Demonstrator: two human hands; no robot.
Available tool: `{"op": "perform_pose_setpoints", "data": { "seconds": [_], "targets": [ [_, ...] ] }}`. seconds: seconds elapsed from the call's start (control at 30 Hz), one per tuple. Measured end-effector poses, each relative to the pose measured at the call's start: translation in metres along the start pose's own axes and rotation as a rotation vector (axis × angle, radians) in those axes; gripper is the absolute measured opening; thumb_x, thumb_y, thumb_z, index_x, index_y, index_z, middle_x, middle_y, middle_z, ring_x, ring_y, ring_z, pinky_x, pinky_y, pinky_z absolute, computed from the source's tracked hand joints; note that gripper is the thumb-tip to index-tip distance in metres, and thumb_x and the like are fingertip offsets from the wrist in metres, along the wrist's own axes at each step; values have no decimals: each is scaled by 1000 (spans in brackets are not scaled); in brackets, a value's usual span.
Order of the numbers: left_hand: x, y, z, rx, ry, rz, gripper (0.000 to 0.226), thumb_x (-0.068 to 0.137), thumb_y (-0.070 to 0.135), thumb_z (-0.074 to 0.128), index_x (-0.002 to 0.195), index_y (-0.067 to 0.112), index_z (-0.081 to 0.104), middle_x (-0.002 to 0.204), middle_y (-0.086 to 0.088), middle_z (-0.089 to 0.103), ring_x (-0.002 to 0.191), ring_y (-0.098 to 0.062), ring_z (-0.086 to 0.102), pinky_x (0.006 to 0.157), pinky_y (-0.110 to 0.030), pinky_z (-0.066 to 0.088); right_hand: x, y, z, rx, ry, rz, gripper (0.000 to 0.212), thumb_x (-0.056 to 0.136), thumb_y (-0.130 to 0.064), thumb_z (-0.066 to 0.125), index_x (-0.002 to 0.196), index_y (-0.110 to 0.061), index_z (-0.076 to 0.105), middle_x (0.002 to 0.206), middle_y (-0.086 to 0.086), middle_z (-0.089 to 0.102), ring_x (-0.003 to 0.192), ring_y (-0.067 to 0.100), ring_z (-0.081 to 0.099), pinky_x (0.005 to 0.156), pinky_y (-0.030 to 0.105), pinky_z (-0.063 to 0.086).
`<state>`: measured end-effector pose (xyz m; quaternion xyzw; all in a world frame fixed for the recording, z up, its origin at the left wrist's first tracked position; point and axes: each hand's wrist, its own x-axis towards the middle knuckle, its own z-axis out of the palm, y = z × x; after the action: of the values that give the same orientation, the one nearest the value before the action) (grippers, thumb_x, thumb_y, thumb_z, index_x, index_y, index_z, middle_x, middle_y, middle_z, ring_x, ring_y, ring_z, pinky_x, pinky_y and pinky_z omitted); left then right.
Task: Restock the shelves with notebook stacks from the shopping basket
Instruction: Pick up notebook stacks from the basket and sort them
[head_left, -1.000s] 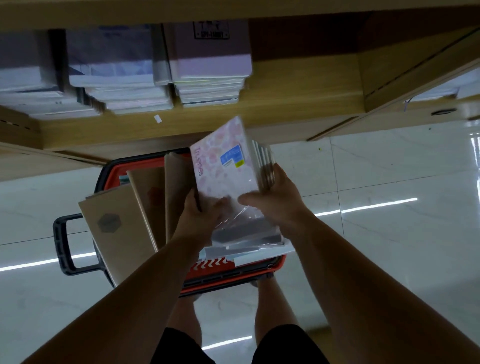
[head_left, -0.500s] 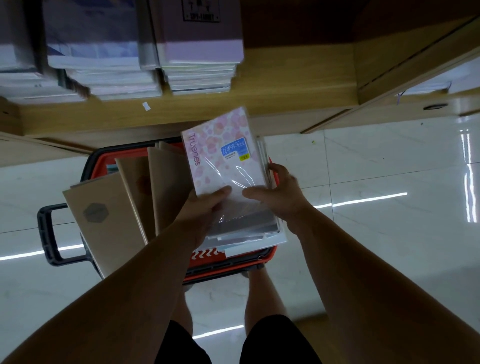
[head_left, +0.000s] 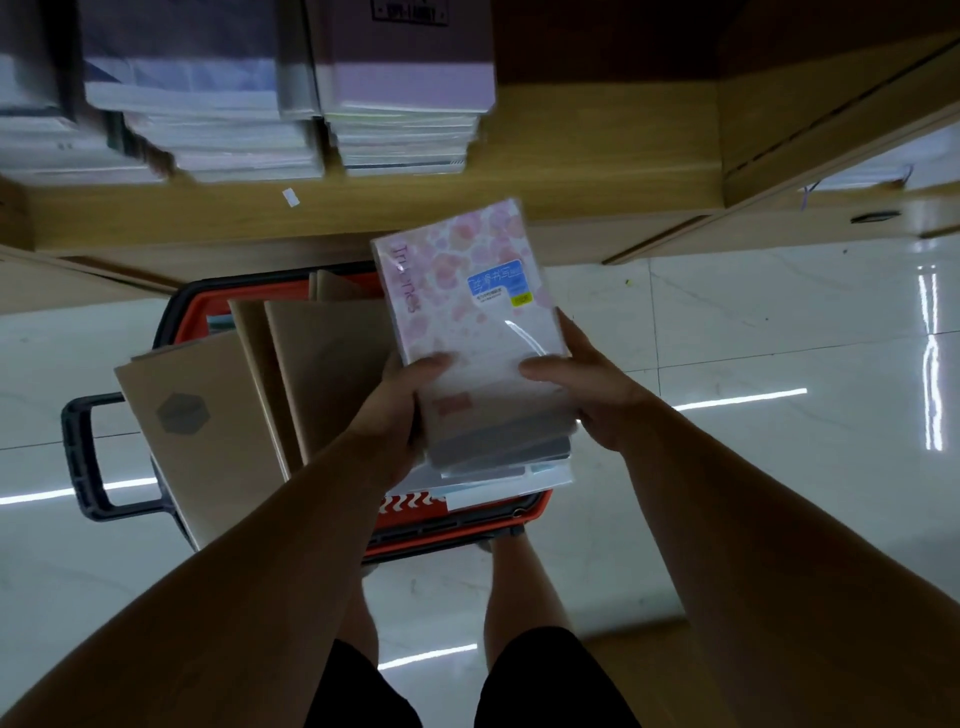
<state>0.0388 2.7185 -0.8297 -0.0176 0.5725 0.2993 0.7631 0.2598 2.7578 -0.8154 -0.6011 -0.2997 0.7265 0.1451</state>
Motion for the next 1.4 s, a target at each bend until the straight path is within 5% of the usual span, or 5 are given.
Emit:
{"op": "perform_pose_setpoints", "data": {
  "seconds": [0.1, 0.23, 0.6, 1.17, 1.4],
  "targets": [
    [-1, -5, 3, 30, -2, 57, 69, 87, 15, 76, 146, 31, 45, 125, -8, 73, 105, -32, 75, 91, -56, 60, -1, 9, -8, 31, 5, 25, 78, 80, -20, 74, 152, -29, 45, 135, 1, 69, 122, 24, 67, 95, 37, 58],
    [-1, -15, 9, 79, 9, 80, 95, 81, 19, 81, 159, 28, 27, 122, -4, 74, 95, -21, 78, 77, -39, 64, -1, 11, -11, 50, 24, 53, 71, 79, -23, 72, 146, -28, 50, 131, 2, 71, 120, 26, 67, 90, 35, 57],
    [-3, -18, 15, 71, -7, 90, 113, 85, 25, 79, 160, 49, -1, 123, 1, 66, 101, -21, 75, 88, -45, 59, -8, 13, -12, 162, 83, 90, 74, 74, -25, 72, 145, -25, 50, 120, 3, 74, 111, 24, 69, 83, 33, 58],
    [-42, 1, 109, 150, -75, 174, 118, 57, 30, 79, 162, 31, 25, 145, -7, 61, 129, -28, 62, 112, -54, 45, -98, -30, -68, 313, 75, -168, 65, 84, -4, 74, 144, -22, 54, 133, 8, 71, 124, 28, 67, 98, 38, 58],
    [-50, 19, 146, 234, -27, 172, 63, 85, 19, 72, 144, 31, 52, 130, -8, 72, 113, -29, 69, 100, -51, 54, -110, -38, -84, 425, 121, -196, 66, 81, -9, 71, 143, -23, 55, 128, 7, 73, 117, 27, 70, 88, 32, 60]
  ]
}}
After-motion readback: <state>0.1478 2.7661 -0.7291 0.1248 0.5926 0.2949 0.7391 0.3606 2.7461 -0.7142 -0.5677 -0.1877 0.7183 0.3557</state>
